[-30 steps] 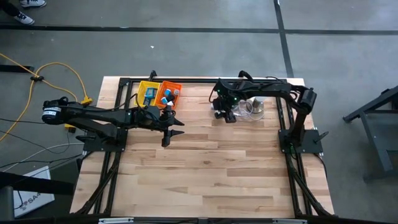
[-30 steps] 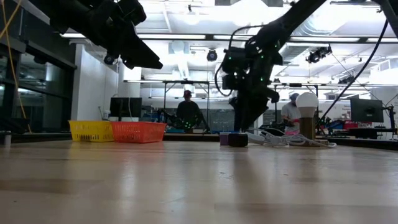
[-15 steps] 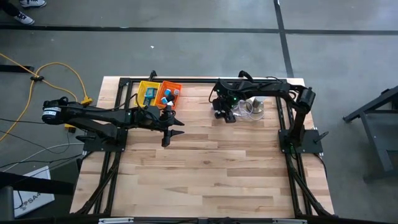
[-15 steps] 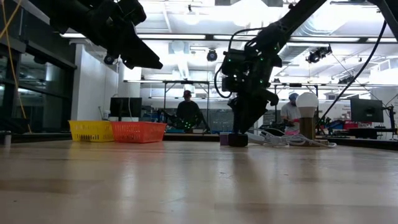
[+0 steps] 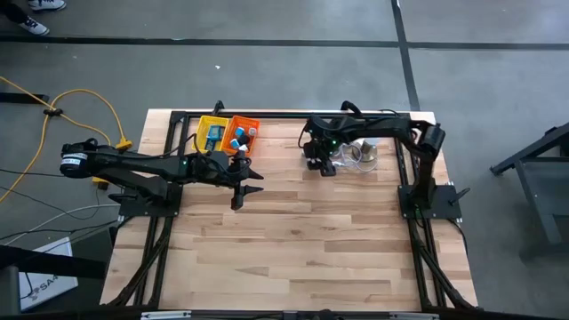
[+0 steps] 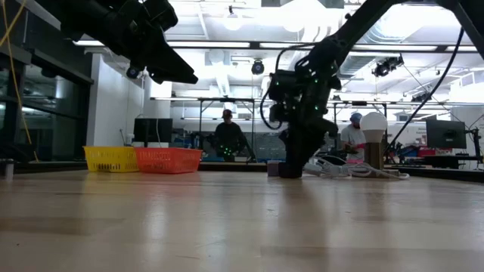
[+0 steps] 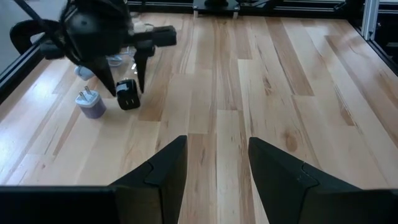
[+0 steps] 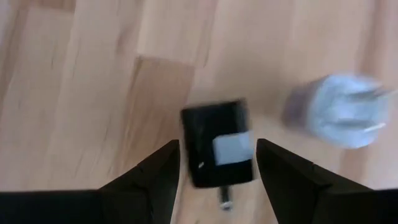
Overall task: Pick & Place Office items
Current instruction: Put the black adapter into the orange basket
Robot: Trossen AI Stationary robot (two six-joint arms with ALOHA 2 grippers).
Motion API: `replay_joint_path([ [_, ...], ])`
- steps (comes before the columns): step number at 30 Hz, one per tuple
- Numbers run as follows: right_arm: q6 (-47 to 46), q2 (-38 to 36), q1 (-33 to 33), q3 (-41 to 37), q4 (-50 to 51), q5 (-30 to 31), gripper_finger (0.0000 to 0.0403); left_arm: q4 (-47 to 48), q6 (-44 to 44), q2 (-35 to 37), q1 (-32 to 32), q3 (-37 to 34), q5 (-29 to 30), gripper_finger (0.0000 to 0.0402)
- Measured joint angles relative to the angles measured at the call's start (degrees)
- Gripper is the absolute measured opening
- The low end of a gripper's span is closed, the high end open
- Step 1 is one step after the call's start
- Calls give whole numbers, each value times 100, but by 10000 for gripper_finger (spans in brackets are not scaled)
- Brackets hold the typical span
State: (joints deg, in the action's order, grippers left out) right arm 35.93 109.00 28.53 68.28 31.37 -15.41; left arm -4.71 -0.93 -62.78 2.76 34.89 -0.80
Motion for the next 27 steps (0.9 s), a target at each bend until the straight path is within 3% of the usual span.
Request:
replay_joint_path([
  [12,-33,55,-13,-7,8,43,197,-1,-20,0,0,0,-1,166],
  [21,-126,54,-12,-7,11,45,147,0,-17,0,0,0,-2,166],
  [27,-143,54,-12,-7,18,46,150,-1,-17,0,0,0,-1,166],
])
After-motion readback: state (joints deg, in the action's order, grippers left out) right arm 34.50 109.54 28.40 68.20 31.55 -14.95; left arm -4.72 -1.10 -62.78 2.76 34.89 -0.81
